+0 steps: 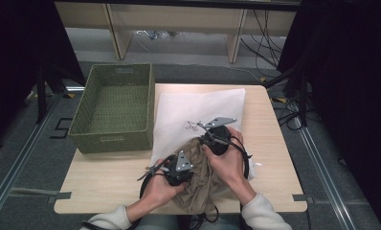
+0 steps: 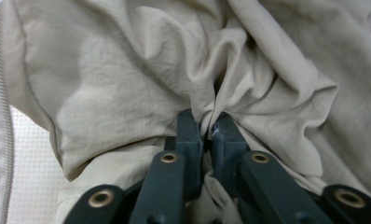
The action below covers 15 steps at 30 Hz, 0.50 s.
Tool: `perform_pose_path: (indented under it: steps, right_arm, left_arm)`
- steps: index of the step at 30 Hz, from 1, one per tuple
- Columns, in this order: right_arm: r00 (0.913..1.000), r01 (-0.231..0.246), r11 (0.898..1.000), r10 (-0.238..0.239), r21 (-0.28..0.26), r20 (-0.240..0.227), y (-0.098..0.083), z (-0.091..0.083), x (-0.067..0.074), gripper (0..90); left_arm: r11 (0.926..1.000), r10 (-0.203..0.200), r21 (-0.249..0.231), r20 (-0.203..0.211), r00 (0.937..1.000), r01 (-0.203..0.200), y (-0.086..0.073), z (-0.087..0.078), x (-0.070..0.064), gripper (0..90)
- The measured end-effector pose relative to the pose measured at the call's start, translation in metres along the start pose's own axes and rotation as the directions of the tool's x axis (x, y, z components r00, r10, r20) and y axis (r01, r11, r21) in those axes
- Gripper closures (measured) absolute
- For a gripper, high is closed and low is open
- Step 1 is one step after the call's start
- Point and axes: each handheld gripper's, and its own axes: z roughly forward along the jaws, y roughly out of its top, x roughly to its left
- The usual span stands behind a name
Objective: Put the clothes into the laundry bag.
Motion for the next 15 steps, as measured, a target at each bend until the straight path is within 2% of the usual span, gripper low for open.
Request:
perform_pose_path:
  steps: [1,2,3,5,7,8,9,10,11,12,13,14,15]
  right_arm:
    - [1.0,0.0,1.0,0.0,0.0,0.0,0.0,0.0,0.0,88.2]
    - [0.9996,-0.027,1.0,0.028,0.008,-0.004,0.001,-0.001,0.002,88.3]
    - [0.9996,-0.027,1.0,0.028,0.008,-0.004,0.001,-0.001,0.002,88.3]
    - [0.9989,-0.047,0.999,0.047,0.007,0.001,0.001,-0.002,0.004,88.3]
    - [0.9995,-0.03,0.999,0.03,-0.013,-0.012,0.002,-0.005,0.006,88.3]
    - [0.9991,-0.04,0.999,0.04,-0.017,-0.012,0.003,-0.007,0.008,88.3]
    - [0.9991,-0.04,0.999,0.04,-0.017,-0.012,0.003,-0.007,0.008,88.3]
    - [0.9996,-0.024,0.999,0.024,-0.025,-0.014,0.004,-0.008,0.008,88.3]
    - [0.9993,-0.035,0.999,0.034,-0.033,-0.016,0.005,-0.01,0.01,88.3]
    - [0.9994,-0.009,0.999,0.008,-0.043,-0.034,0.007,-0.012,0.011,88.3]
    - [0.9996,-0.018,0.998,0.017,-0.052,-0.022,0.007,-0.014,0.012,88.3]
    - [0.9996,-0.017,0.998,0.016,-0.057,-0.022,0.008,-0.015,0.012,88.3]
    - [0.999,-0.041,0.997,0.039,-0.061,-0.023,0.008,-0.016,0.014,88.3]
  left_arm:
    - [1.0,0.0,0.0,0.0,1.0,0.0,0.0,0.0,0.0,83.7]
    - [0.9985,-0.035,-0.041,0.019,0.9992,0.036,0.002,-0.003,0.002,84.1]
    - [0.9985,-0.035,-0.041,0.019,0.9992,0.036,0.002,-0.003,0.002,84.3]
    - [0.9946,-0.062,-0.082,0.031,0.9976,0.064,0.007,-0.009,0.003,84.5]
    - [0.9881,-0.072,-0.133,0.038,0.9967,0.077,0.014,-0.015,0.003,84.9]
    - [0.9818,-0.078,-0.172,0.023,0.9967,0.081,0.021,-0.02,0.004,84.9]
    - [0.9818,-0.078,-0.172,0.023,0.9967,0.081,0.021,-0.02,0.004,84.9]
    - [0.9782,-0.089,-0.186,0.022,0.9958,0.092,0.025,-0.022,0.005,84.9]
    - [0.9743,-0.091,-0.205,0.015,0.9957,0.093,0.028,-0.023,0.006,84.9]
    - [0.9754,-0.082,-0.205,0.002,0.9966,0.081,0.033,-0.023,0.01,84.8]
    - [0.9754,-0.082,-0.205,0.002,0.9966,0.081,0.033,-0.023,0.01,84.7]
    - [0.9752,-0.082,-0.208,-0.022,0.9964,0.075,0.034,-0.016,0.014,84.6]
    - [0.9752,-0.082,-0.208,-0.022,0.9964,0.075,0.034,-0.016,0.014,84.5]
